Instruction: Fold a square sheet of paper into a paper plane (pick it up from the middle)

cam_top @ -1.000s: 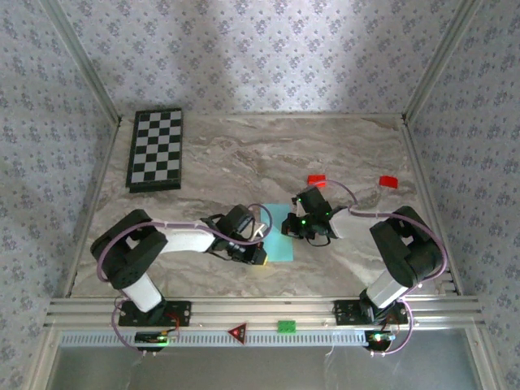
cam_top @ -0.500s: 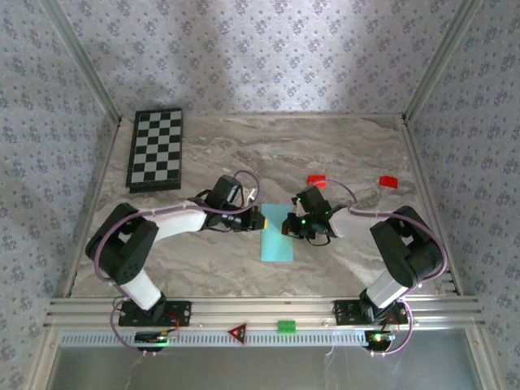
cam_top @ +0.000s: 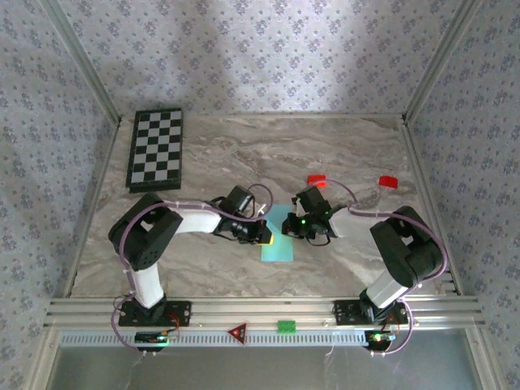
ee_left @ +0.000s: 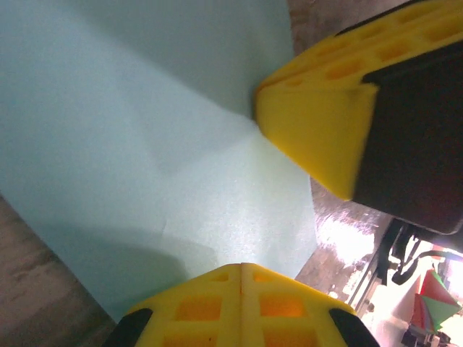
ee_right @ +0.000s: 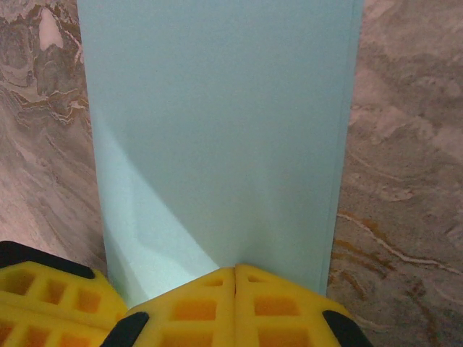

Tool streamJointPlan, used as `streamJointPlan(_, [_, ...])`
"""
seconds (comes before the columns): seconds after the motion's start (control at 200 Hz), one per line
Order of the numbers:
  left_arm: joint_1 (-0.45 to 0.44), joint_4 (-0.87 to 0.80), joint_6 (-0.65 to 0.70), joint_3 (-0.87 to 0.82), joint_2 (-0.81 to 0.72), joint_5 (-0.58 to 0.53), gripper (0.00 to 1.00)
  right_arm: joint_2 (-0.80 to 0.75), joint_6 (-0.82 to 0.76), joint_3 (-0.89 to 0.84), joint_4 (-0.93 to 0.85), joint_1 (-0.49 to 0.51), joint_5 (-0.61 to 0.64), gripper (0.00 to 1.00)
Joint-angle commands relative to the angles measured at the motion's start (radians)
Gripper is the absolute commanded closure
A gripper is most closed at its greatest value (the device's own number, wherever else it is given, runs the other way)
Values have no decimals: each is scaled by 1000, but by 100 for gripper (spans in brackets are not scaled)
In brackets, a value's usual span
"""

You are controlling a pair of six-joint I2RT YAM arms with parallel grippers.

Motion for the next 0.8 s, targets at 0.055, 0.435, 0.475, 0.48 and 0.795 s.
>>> streamJointPlan(0.055, [-3,-21,46,-41,22,-23,100,37,-19,-31,-128,2,75,96])
streamJointPlan(0.435, [1,38,21,-77,-32,-24,100,44,-20,-23,-126,2,76,96])
streamJointPlan(0.475, [4,42,14,-66,-43,-15,99,45,-20,-23,-128,2,76,96])
streamJointPlan(0.48, [3,42,12,-65,-44,-14,99,43,-20,-23,-128,2,76,96])
streamJointPlan(0.795, [57,21,20,36,-19,24,99,35,-20,-28,-131,2,78,96])
